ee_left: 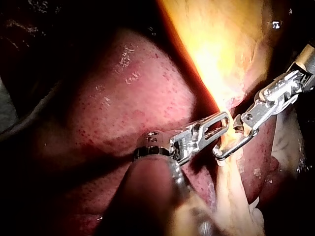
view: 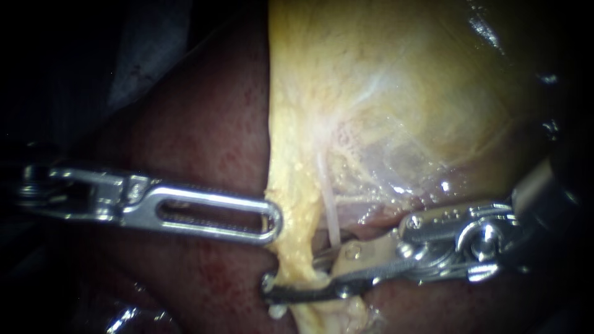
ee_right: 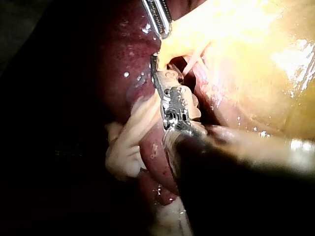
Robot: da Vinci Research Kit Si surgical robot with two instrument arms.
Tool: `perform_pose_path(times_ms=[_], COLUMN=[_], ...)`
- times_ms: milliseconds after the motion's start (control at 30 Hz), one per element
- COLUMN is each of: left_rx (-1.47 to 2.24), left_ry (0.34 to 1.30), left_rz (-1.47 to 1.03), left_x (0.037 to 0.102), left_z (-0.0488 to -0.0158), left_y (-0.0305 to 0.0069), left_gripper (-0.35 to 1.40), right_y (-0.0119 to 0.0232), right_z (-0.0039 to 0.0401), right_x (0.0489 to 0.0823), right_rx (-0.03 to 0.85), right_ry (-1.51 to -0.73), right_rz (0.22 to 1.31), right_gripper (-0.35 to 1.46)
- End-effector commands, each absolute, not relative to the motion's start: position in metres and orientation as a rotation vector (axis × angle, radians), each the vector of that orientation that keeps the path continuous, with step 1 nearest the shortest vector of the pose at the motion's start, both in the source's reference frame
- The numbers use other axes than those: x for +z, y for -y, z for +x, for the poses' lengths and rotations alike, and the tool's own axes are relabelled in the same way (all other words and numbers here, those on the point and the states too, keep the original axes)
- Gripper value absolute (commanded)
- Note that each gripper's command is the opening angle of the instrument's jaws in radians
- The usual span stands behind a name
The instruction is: Going back second clip left tube
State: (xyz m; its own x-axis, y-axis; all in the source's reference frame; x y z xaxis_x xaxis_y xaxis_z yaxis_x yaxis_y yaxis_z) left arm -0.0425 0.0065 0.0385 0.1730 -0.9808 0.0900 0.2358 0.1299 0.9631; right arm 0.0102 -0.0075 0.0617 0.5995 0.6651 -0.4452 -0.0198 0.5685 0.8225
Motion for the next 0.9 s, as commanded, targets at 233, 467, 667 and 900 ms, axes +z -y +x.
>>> perform_pose_path(times_ms=[233, 467, 667, 900], left_rx=[-1.117, -1.117, -1.117, -1.117], left_ry=[0.962, 0.962, 0.962, 0.962], left_rz=[1.021, 1.021, 1.021, 1.021], left_x=[0.0386, 0.0386, 0.0387, 0.0387], left_z=[-0.0426, -0.0426, -0.0426, -0.0426], left_y=[-0.0065, -0.0065, -0.0065, -0.0065], left_gripper=[-0.35, -0.35, -0.35, -0.35], right_y=[0.0076, 0.0075, 0.0074, 0.0075], right_z=[0.0103, 0.0105, 0.0112, 0.0122], right_x=[0.0617, 0.0617, 0.0618, 0.0618], right_rx=[0.464, 0.485, 0.469, 0.457], right_ry=[-0.843, -0.853, -0.881, -0.94], right_rz=[0.884, 0.852, 0.822, 0.816], right_gripper=[-0.28, 0.23, 0.52, 0.55])
